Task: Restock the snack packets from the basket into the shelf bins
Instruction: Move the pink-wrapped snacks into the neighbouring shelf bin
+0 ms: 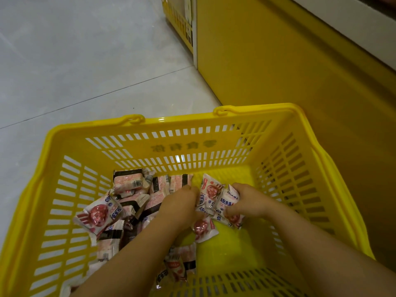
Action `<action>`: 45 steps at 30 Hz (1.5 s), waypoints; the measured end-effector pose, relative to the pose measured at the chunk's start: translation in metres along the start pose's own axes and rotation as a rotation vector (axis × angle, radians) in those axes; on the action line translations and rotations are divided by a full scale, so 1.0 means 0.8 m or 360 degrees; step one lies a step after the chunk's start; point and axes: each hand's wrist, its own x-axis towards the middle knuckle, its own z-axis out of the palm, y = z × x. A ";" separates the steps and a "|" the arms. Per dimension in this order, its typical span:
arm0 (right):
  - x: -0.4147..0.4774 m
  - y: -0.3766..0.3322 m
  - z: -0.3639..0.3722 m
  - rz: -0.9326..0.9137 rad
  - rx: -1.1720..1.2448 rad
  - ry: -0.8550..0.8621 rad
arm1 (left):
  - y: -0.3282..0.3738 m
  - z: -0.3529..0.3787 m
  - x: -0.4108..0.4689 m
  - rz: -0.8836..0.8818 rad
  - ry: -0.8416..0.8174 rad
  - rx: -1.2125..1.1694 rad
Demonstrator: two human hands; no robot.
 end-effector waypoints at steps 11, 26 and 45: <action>-0.008 -0.038 -0.040 0.0081 -0.0090 0.0215 | 0.005 0.018 -0.005 0.0145 -0.0482 -0.0073; 0.021 -0.028 -0.018 0.0005 0.0499 0.0478 | -0.027 -0.041 -0.003 -0.0215 -0.0648 -0.1316; 0.012 0.012 0.001 0.0148 0.0396 0.0674 | 0.052 0.038 0.032 -0.0080 0.0078 -0.0753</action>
